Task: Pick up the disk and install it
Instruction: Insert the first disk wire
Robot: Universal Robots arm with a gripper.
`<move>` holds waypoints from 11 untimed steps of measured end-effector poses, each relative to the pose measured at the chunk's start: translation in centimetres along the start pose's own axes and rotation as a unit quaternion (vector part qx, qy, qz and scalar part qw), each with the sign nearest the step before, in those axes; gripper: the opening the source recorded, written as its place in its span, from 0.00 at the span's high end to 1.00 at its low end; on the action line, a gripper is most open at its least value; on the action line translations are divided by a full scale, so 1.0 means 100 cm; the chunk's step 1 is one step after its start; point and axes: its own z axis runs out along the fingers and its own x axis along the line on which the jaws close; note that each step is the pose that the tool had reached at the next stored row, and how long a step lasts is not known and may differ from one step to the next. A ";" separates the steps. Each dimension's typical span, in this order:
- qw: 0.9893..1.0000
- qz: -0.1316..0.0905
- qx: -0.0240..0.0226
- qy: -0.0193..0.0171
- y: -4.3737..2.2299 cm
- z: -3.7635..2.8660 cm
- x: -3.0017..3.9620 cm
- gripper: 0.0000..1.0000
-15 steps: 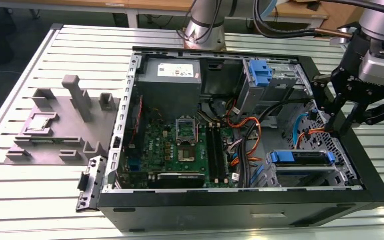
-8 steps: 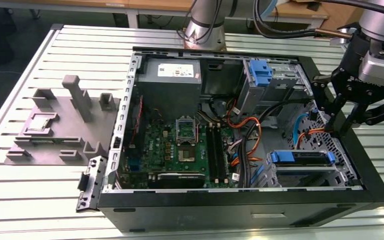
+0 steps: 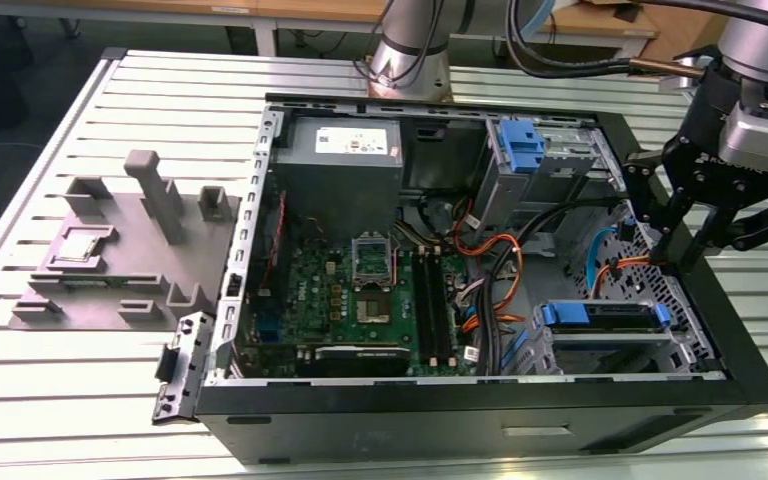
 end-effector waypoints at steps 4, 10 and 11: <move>1.000 0.000 0.000 0.000 0.0000 0.0000 0.0000 0.69; 1.000 -0.014 0.003 0.001 0.0003 0.0000 -0.0004 0.77; 1.000 -0.022 0.004 0.002 0.0003 0.0000 -0.0003 0.77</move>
